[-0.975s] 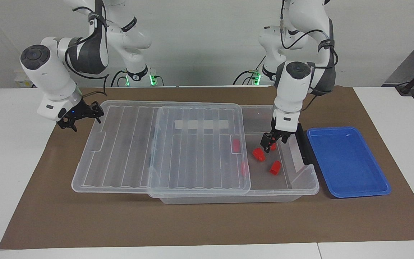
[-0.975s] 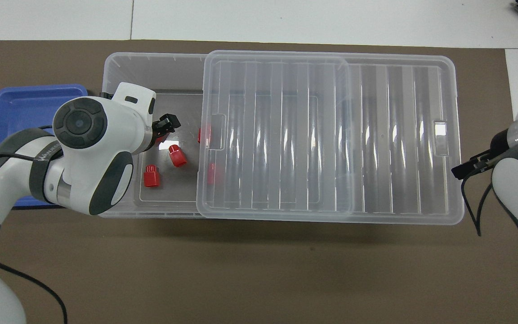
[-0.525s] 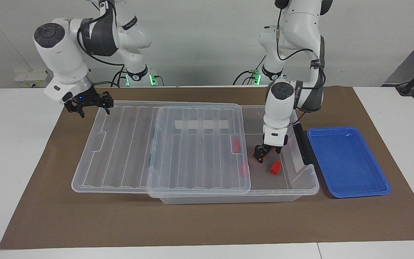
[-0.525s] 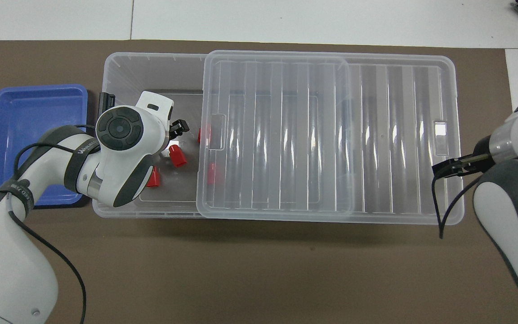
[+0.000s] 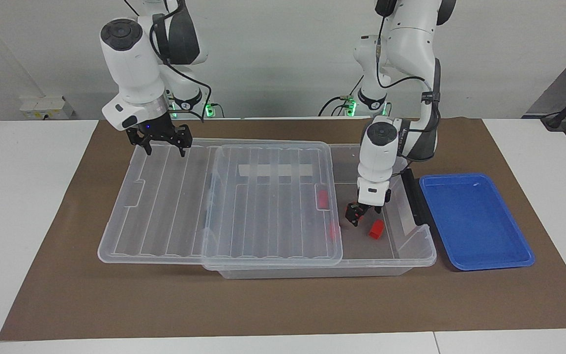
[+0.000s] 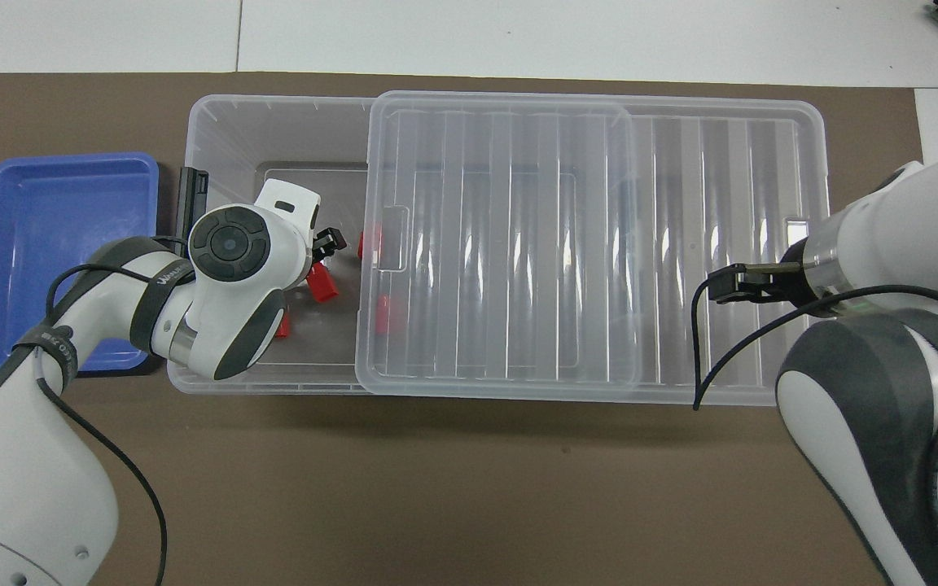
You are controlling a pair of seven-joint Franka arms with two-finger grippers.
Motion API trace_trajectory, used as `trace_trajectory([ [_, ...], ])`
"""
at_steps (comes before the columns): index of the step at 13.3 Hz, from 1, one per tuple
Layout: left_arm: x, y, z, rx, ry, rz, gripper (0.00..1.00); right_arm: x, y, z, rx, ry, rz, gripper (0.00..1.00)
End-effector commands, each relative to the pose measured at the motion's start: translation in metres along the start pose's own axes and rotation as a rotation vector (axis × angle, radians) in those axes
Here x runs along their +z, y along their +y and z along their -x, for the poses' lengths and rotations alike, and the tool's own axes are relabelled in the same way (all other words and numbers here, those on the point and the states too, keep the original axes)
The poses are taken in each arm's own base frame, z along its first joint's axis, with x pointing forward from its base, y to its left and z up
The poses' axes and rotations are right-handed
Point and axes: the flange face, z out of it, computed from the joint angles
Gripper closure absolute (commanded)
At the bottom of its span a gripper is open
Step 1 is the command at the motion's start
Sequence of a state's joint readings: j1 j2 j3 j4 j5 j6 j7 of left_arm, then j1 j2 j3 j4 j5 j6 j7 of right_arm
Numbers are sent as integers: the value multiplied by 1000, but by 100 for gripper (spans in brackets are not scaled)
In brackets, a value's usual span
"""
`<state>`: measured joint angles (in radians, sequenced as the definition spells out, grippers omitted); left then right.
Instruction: Place red block in blue tray from box
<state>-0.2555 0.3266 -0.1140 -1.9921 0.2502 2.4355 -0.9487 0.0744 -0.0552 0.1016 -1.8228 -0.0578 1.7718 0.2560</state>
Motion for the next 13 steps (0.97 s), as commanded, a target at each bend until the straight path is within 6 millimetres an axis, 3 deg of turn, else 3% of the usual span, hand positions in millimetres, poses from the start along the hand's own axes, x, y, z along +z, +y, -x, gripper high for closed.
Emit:
trace_trajectory([
  [1,6,-2,12,0,17,3,1,-27,1,-9,55,17,-47,5],
  [7,0,23,41,-14,8,-1,2,-75,26,-8,106,3,-46,5],
  [9,0,24,44,-9,4,-7,5,-75,29,-16,113,-4,-48,5],
  [13,1,21,46,-3,-1,-17,9,-68,52,-19,194,-24,-67,5],
])
